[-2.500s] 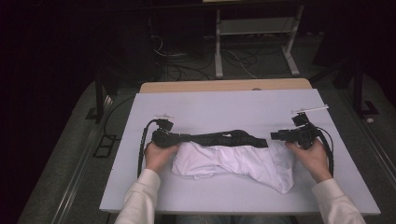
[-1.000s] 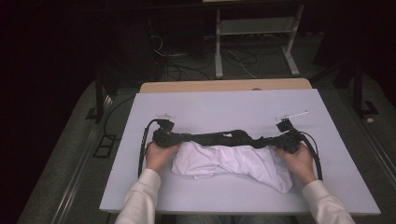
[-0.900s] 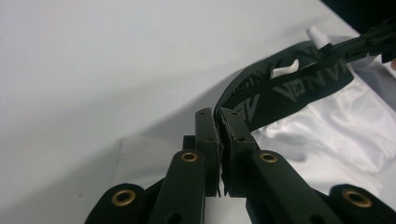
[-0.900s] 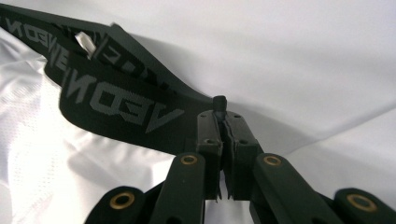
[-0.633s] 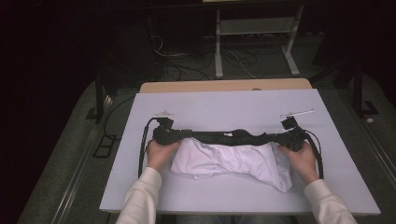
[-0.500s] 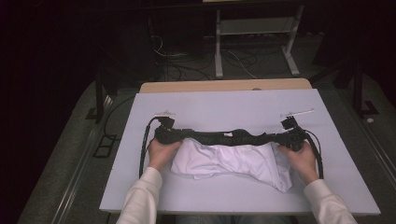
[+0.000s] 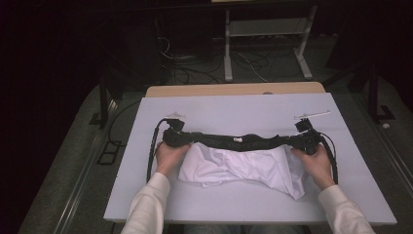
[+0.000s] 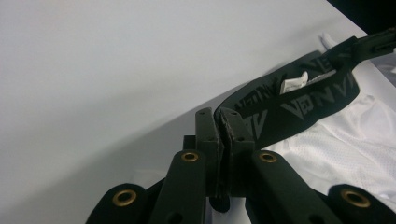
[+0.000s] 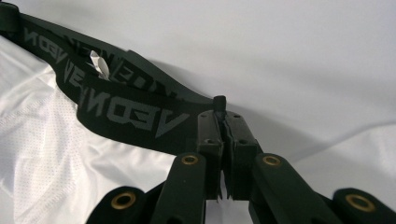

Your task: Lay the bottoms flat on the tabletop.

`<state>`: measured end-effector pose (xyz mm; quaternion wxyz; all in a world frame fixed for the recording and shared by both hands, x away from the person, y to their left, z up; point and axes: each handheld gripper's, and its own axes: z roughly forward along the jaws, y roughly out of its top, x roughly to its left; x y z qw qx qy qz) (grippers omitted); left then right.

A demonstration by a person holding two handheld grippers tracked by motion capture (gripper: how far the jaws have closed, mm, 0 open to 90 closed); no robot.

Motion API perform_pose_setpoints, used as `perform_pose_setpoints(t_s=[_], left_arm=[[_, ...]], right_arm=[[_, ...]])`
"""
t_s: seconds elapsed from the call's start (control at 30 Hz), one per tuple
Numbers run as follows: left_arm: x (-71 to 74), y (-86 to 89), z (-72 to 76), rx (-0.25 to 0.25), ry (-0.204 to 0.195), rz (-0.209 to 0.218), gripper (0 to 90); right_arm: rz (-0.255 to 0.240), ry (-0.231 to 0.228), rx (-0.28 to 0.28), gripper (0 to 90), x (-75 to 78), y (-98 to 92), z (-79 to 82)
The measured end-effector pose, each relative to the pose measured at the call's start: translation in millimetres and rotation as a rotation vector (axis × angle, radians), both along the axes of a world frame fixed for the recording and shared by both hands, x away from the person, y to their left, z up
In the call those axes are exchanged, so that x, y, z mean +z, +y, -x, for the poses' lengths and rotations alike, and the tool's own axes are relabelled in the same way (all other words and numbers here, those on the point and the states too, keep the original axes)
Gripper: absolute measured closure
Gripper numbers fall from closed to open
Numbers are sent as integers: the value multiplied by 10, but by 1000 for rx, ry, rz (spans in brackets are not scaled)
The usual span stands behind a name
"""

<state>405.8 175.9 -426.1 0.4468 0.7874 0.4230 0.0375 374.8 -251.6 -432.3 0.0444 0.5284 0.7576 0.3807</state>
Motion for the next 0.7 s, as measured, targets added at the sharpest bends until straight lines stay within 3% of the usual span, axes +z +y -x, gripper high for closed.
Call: perform_pose_setpoints(t_s=[0.3,0.47,0.5,0.7], left_arm=[[319,180,-118,48,-93,13,863],[558,160,-334,46,-125,-38,863],[601,149,-387,45,-131,-44,863],[733,83,-664,70,-143,-56,863]], right_arm=[[-34,-63,11,853,207,21,-290],[-66,-91,-1,853,388,-4,-550],[-88,-101,-8,853,448,-24,-663],[-139,-114,-34,853,519,-73,-915]])
